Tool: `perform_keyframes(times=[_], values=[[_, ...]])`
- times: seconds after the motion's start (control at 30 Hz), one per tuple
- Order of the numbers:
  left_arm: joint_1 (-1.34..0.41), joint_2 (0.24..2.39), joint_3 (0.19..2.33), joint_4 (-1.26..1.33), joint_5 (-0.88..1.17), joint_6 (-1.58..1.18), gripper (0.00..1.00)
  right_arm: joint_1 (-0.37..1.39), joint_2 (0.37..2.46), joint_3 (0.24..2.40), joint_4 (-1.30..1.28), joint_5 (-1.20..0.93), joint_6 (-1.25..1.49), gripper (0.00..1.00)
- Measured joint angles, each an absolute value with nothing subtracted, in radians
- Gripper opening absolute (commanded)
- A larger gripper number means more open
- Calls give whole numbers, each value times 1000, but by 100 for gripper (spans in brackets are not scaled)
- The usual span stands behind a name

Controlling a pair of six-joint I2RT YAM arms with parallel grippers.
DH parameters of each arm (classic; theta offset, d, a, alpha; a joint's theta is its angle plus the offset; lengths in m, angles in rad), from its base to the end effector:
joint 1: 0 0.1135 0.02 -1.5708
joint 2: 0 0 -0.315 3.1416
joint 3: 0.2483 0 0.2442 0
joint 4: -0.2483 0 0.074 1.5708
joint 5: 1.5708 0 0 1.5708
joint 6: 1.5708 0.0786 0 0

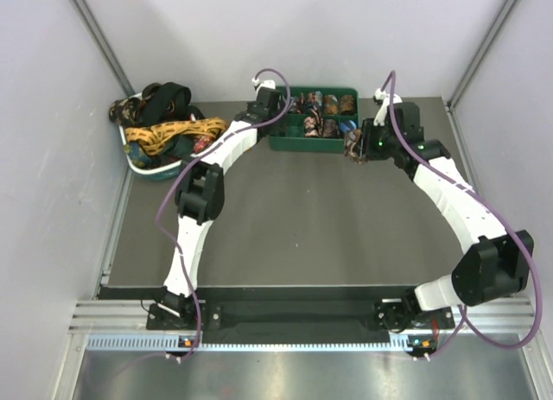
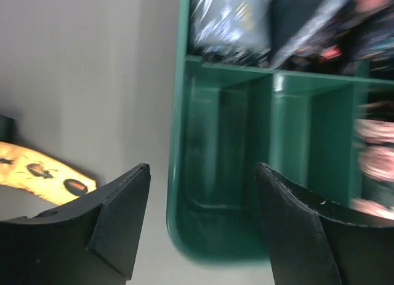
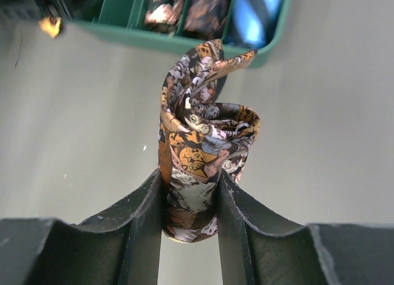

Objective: Roll the ties
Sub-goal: Place the rolled tie into the container

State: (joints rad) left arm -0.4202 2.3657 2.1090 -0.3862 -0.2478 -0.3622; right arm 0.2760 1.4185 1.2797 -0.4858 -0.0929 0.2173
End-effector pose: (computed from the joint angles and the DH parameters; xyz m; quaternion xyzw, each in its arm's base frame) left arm 0.5641 -0.2309 0.2420 -0.0295 0.8887 -0.0672 0.4526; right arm 0.3237 0.0992 0.3625 -0.0472 0.8882 0.1512 0.4313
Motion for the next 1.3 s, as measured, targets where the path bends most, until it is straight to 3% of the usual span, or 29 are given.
perform_keyframes(times=[0.07, 0.17, 0.2, 0.3, 0.6, 0.9, 0.97, 1.0, 1.03, 1.13, 1.3], values=[[-420, 2410, 2130, -400, -265, -365, 69, 268, 1413, 1309, -505, -72, 213, 16], [-417, 2437, 2131, -408, -279, -373, 41, 264, 1413, 1344, -527, -53, 209, 16], [-415, 2438, 2131, -410, -279, -374, 22, 264, 1413, 1351, -533, -51, 208, 16], [-409, 2434, 2120, -398, -267, -374, 2, 264, 1416, 1378, -564, -50, 202, 16], [-409, 2219, 1748, -245, -194, -421, 0, 264, 1499, 1548, -647, -45, 167, 16], [-516, 1987, 1382, -138, -255, -550, 6, 332, 1562, 1563, -730, -19, 151, 16], [-550, 1946, 1319, -122, -281, -585, 11, 363, 1562, 1558, -743, 0, 153, 16], [-564, 1930, 1296, -117, -290, -601, 17, 377, 1562, 1556, -748, 8, 154, 16], [-579, 1913, 1271, -110, -298, -617, 34, 392, 1562, 1549, -748, 15, 159, 16], [-614, 1870, 1208, -99, -285, -682, 57, 431, 1562, 1520, -750, 44, 170, 16], [-652, 1847, 1164, -81, -260, -749, 76, 497, 1582, 1490, -760, 83, 202, 17]])
